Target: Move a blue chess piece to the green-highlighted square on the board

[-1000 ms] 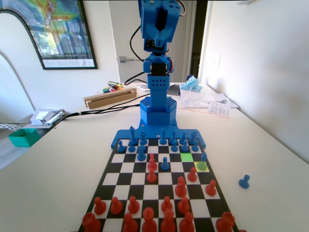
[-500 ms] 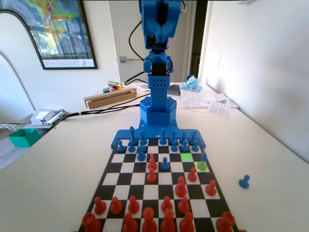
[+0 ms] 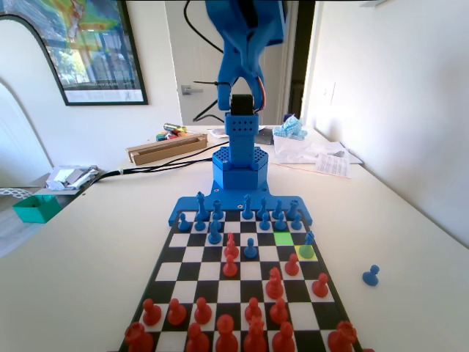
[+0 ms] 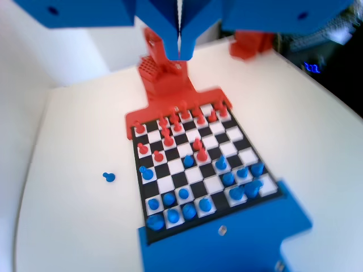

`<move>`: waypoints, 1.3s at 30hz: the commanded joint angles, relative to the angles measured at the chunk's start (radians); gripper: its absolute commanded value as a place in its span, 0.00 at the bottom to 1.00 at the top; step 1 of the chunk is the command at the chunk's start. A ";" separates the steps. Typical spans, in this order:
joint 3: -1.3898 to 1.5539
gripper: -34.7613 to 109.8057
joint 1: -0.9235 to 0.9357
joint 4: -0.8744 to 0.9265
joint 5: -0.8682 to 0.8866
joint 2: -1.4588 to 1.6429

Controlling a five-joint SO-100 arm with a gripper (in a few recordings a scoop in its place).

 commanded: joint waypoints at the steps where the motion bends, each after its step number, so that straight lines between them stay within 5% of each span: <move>1: -0.049 0.25 -0.018 -0.025 0.158 -0.104; 17: -0.046 0.27 -0.201 -0.181 0.440 -0.522; 39: -0.081 0.33 -0.316 -0.379 0.400 -0.784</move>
